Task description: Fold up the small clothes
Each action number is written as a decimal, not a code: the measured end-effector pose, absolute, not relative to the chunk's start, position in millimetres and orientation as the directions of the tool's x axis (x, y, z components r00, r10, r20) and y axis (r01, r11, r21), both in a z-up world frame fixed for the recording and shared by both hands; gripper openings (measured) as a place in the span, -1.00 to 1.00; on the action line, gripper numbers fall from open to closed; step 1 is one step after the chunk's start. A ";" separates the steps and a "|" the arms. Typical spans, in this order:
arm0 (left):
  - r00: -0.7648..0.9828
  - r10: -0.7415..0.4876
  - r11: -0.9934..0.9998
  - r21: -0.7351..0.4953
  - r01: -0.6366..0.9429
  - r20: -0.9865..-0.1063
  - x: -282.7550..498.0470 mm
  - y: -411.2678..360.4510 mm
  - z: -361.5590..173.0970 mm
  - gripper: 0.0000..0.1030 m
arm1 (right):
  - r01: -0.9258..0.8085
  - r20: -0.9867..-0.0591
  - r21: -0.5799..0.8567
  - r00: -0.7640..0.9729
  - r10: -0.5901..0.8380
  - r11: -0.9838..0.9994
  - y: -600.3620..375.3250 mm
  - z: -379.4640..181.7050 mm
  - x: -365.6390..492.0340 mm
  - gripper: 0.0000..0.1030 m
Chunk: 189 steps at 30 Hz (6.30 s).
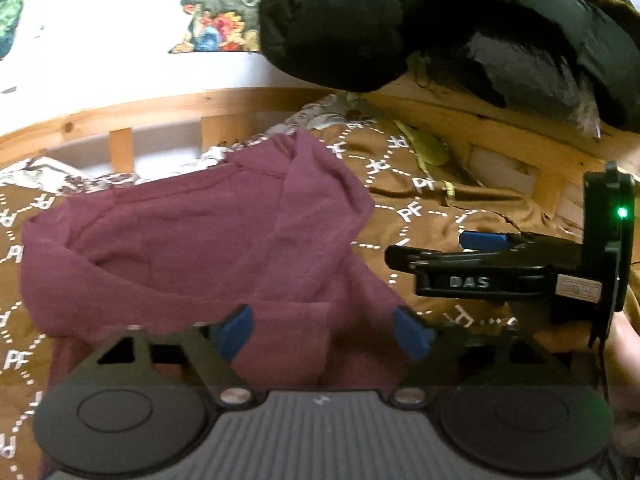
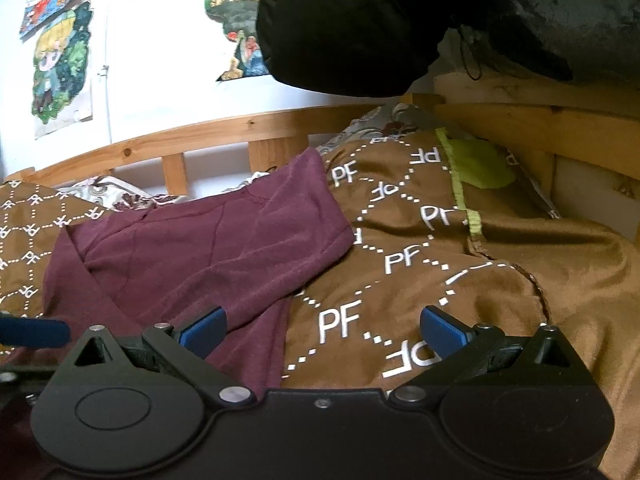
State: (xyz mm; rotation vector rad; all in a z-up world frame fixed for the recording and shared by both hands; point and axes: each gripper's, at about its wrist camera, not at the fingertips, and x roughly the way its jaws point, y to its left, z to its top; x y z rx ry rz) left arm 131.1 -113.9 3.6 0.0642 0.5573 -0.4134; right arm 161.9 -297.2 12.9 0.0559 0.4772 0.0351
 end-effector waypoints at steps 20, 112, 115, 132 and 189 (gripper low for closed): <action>0.771 0.142 0.978 -0.034 -0.207 -0.621 239.4 92.4 -22.5 0.45 | -0.359 -0.503 0.193 0.763 0.406 0.913 -240.5 -16.2 185.2 0.50; 0.694 -0.134 0.991 -0.099 0.090 -0.708 273.9 60.0 -42.5 0.48 | -0.702 -0.688 0.021 0.506 0.520 0.712 -114.8 -14.3 316.1 -0.71; 0.689 -0.117 0.993 -0.078 0.088 -0.715 274.8 58.1 -44.3 0.46 | -0.671 -0.669 -0.016 0.558 0.490 0.741 -115.6 -13.2 317.4 -0.97; 0.655 -0.076 0.997 -0.048 0.060 -0.752 277.5 54.4 -43.3 0.56 | -0.582 -0.701 -0.123 0.624 0.345 0.804 -124.3 -15.8 313.8 -0.31; 0.610 -0.323 0.889 -0.011 0.457 -0.724 56.6 -12.7 -10.3 0.99 | -0.446 -0.566 -0.589 0.823 0.050 0.674 -199.6 -21.7 39.9 0.98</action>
